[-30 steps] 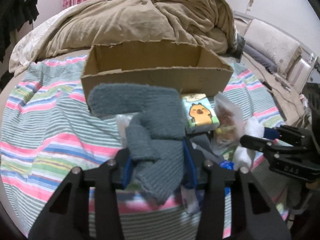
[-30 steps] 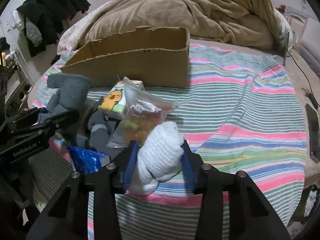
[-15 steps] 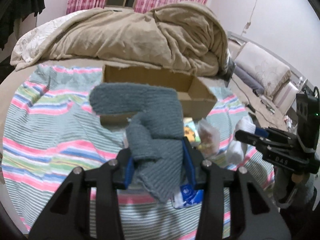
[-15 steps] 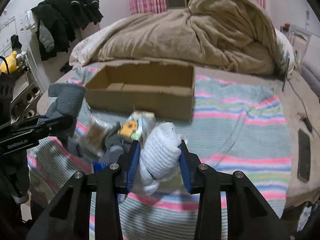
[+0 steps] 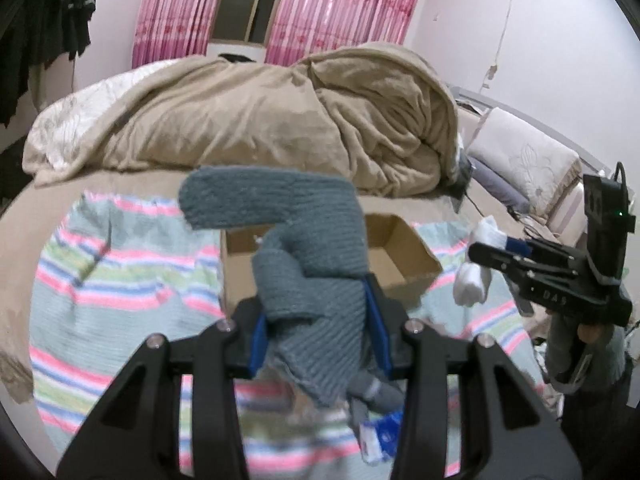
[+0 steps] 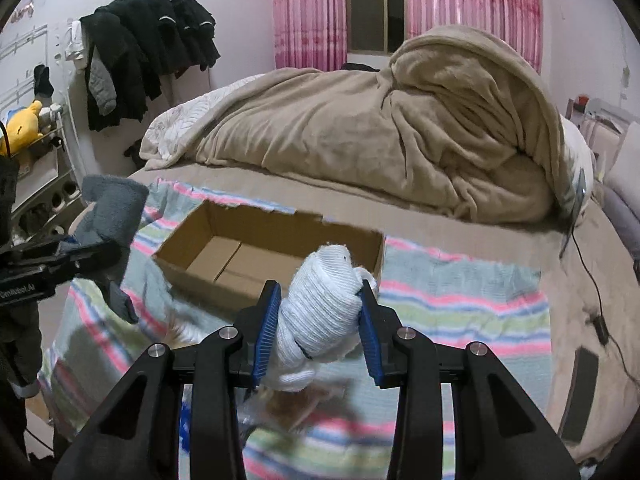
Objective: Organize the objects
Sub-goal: 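Carry gloves and socks into the cardboard box and open both tools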
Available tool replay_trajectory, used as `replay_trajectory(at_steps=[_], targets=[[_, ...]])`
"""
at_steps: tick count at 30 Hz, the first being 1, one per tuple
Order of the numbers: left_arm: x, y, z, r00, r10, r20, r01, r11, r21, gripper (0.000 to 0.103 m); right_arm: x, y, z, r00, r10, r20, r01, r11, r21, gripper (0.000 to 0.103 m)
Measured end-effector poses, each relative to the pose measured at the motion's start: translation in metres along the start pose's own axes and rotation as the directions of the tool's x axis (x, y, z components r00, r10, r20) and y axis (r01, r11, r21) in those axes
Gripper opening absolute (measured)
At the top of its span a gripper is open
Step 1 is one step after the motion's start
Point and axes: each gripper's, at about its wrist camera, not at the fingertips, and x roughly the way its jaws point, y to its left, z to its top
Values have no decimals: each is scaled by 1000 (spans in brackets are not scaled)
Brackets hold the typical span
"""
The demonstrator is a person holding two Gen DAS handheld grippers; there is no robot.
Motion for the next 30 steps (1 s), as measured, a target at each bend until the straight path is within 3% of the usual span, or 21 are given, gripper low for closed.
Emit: replay_trajectory(at_steps=[5, 13, 24, 30], targets=[[17, 0, 18, 1000, 9, 8, -10, 1000, 13, 43, 20, -3, 13, 1000, -13, -6, 13, 999, -30, 40], [64, 12, 27, 998, 35, -56, -34, 999, 15, 43, 59, -11, 27, 999, -29, -31, 27, 998, -52, 40], [123, 20, 6, 979, 53, -197, -50, 999, 21, 45, 113, -13, 10, 991, -33, -132, 25, 998, -58, 40], [131, 18, -2, 967, 62, -246, -58, 998, 23, 52, 122, -16, 1, 985, -12, -171, 3, 999, -50, 43]])
